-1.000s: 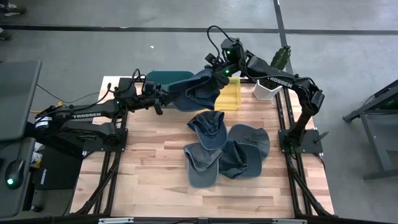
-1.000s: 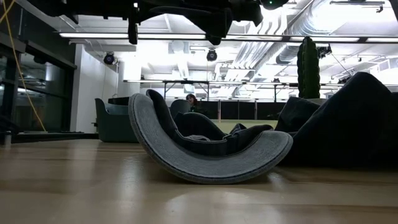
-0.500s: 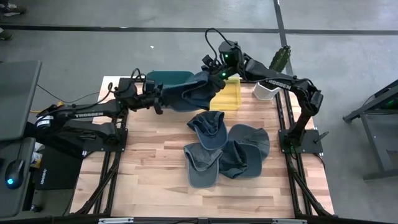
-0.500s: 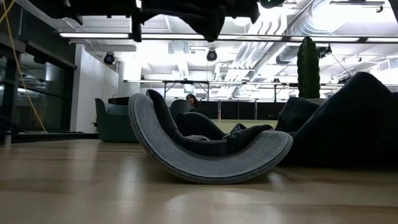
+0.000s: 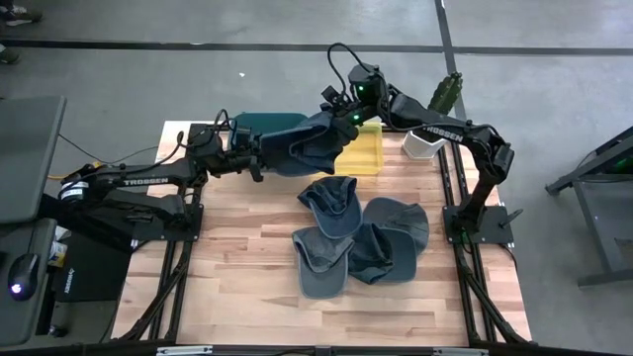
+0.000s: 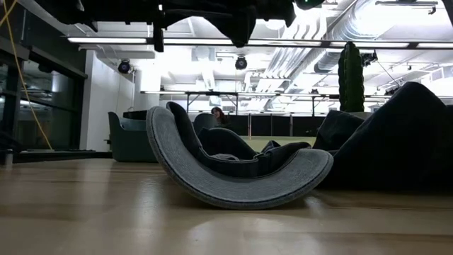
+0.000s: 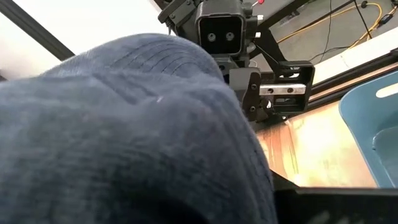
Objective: Pick & Place hat
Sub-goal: Put the left blue cap into the blue bin
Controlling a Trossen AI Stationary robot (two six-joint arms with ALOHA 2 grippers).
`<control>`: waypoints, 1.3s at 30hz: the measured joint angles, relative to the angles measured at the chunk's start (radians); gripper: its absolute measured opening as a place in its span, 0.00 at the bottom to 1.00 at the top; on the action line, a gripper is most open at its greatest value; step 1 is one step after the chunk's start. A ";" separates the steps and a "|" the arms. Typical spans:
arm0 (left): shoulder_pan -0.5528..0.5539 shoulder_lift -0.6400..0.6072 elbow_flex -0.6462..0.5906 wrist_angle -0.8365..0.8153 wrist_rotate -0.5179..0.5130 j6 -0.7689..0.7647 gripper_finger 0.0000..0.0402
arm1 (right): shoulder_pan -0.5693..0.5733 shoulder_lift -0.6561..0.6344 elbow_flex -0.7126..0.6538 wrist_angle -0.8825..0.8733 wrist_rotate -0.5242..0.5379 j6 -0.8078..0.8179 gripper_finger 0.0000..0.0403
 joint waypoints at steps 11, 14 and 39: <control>0.000 0.000 0.000 0.002 -0.005 0.009 0.00 | 0.002 0.000 0.000 0.000 0.000 -0.001 0.00; 0.000 0.000 0.000 0.002 -0.005 0.008 0.00 | 0.002 0.000 0.000 0.000 0.000 -0.002 0.00; 0.000 0.000 0.000 -0.043 -0.093 -0.103 0.00 | -0.117 -0.011 0.000 -0.014 -0.100 -0.048 0.45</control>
